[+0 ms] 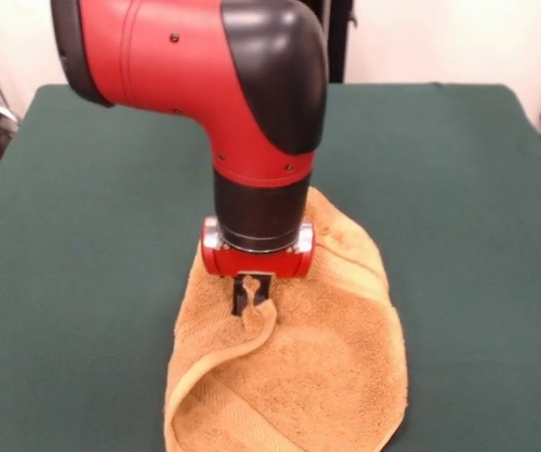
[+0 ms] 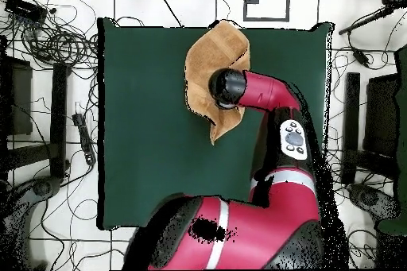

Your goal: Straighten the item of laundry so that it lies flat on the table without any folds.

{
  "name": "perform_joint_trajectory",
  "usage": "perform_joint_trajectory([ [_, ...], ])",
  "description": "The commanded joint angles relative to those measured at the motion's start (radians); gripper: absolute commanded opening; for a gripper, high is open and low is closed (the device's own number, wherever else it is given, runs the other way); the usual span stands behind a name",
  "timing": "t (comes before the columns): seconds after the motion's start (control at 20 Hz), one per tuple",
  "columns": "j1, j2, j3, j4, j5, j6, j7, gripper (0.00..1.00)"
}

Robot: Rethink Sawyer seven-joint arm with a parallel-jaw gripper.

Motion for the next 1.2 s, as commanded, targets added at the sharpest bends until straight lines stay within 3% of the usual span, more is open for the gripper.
perform_joint_trajectory([
  [0.05, -0.119, 0.304, 0.132, 0.02, -0.21, -0.364, -0.11, 0.0],
  [1.2, -0.166, 0.307, 0.195, 0.011, -0.338, -0.357, -0.072, 0.0],
])
